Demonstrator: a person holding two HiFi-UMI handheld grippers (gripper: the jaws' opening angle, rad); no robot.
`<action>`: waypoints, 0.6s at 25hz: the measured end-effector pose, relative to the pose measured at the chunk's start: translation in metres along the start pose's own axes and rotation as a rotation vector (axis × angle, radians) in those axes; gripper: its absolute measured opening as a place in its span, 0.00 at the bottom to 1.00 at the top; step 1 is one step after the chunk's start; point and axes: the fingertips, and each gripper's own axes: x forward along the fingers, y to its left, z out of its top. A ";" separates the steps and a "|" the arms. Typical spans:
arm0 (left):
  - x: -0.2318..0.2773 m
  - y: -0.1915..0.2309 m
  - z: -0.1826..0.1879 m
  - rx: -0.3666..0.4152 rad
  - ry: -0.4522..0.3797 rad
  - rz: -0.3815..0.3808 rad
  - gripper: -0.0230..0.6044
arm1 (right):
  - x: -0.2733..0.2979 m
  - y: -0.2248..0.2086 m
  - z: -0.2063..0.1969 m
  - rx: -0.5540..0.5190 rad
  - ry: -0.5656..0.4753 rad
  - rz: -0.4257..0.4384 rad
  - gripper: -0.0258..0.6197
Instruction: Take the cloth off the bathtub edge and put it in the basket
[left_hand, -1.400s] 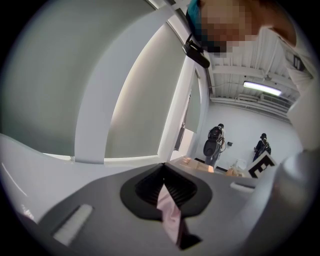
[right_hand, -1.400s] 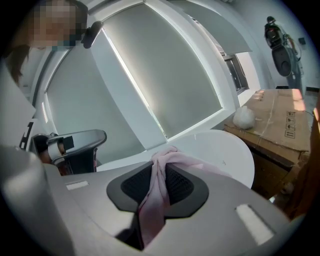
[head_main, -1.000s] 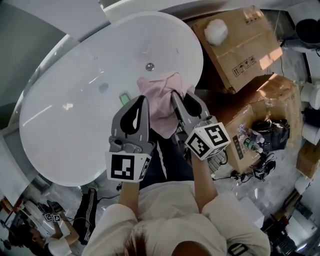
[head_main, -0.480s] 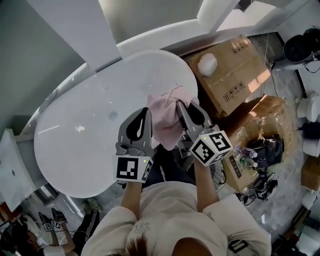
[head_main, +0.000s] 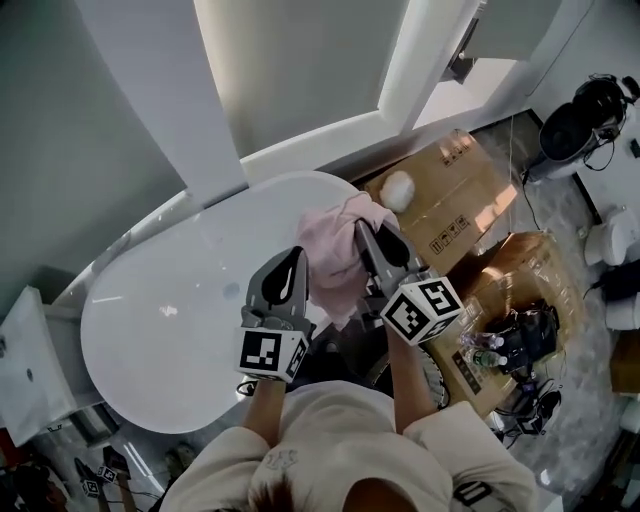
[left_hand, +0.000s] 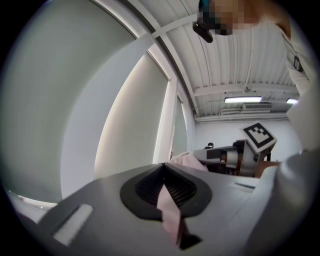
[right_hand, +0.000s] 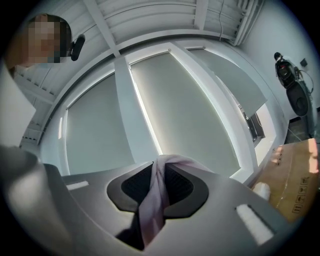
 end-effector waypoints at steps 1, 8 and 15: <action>-0.001 -0.002 0.003 -0.001 -0.004 -0.006 0.11 | -0.001 0.002 0.004 -0.005 -0.007 -0.001 0.14; -0.010 -0.014 0.012 -0.003 -0.019 -0.036 0.11 | -0.005 0.014 0.021 -0.030 -0.026 -0.004 0.14; -0.027 0.004 0.018 0.015 -0.025 0.002 0.11 | -0.002 0.024 0.031 -0.079 -0.027 -0.006 0.14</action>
